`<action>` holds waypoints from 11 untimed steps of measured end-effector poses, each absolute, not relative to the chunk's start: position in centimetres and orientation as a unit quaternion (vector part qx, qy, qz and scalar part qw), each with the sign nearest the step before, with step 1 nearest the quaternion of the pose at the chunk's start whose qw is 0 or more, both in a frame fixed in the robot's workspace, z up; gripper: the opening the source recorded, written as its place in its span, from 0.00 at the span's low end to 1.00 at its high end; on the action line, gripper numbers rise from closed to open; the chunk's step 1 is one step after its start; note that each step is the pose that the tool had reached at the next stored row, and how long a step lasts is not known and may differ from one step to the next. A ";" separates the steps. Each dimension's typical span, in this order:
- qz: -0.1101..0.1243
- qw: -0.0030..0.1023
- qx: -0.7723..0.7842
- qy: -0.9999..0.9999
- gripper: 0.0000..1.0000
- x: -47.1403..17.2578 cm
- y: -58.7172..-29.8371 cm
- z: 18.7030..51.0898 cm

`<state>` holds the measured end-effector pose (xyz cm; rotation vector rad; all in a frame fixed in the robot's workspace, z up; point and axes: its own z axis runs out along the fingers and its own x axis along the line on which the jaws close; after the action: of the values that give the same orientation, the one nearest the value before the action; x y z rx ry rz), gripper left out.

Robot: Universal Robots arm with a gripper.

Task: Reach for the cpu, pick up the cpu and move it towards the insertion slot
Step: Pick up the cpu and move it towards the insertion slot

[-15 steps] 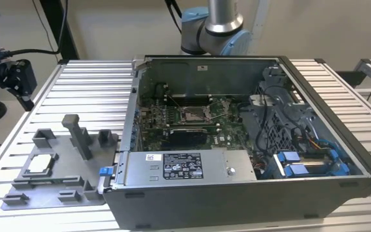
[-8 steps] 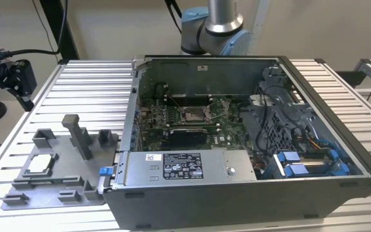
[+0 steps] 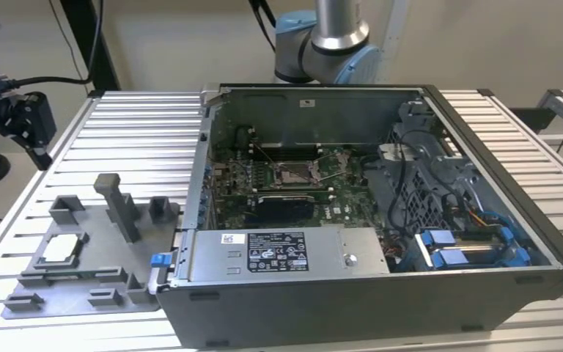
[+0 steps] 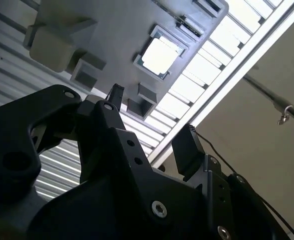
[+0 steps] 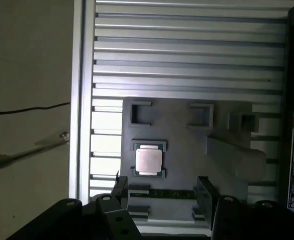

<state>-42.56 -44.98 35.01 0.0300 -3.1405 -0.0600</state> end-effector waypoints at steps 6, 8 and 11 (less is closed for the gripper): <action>-0.019 0.000 0.010 -1.000 1.00 -42.6 -45.0 34.4; -0.019 0.000 0.010 -1.000 1.00 -42.6 -45.0 34.2; -0.019 0.000 0.010 -1.000 1.00 -42.6 -45.0 33.8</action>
<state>-42.55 -44.98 33.83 0.0300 -3.1405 -0.0600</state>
